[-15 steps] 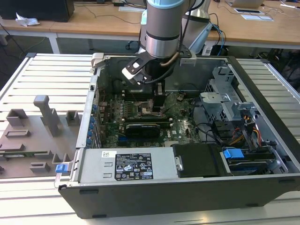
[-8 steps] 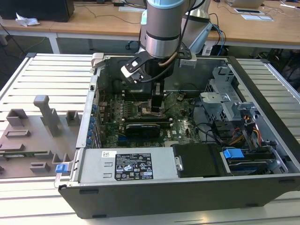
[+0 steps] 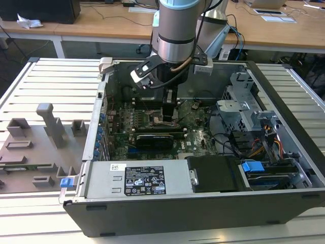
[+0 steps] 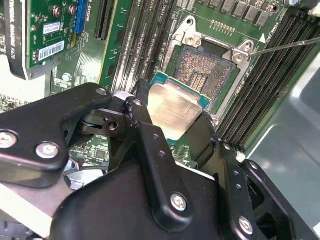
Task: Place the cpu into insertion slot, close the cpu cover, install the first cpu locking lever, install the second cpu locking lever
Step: 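Place the cpu into insertion slot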
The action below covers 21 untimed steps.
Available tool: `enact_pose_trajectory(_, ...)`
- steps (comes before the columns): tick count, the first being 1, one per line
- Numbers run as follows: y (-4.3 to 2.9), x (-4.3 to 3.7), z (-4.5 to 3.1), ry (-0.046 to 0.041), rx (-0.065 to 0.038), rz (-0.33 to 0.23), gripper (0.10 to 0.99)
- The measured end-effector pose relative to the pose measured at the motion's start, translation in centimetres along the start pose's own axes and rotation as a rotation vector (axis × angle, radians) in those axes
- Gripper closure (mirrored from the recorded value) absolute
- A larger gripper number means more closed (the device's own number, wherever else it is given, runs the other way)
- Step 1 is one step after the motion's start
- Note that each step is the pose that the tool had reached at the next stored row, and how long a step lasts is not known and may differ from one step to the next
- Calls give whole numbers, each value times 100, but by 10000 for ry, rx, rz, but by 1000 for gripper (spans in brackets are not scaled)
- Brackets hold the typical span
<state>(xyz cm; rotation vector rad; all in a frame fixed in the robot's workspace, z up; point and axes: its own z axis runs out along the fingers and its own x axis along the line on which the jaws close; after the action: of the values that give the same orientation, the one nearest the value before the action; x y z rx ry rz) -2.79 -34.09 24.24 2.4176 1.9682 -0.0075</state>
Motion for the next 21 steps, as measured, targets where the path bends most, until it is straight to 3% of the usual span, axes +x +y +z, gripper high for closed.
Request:
enact_pose_trajectory(4, 0, 0, 0, -6, 2, 164, 541)
enact_pose_trajectory(5, 0, 0, 2, 90, 20, 146, 541)
enact_pose_trajectory(7, 0, 0, 1, 390, 85, 88, 541)
enact_pose_trajectory(8, -1, 0, 1, 459, 100, -107, 541)
enact_pose_trajectory(15, -1, 0, 16, 479, 109, -2384, 541)
enact_pose_trajectory(21, -28, -1, 50, 481, 109, -2519, 541)
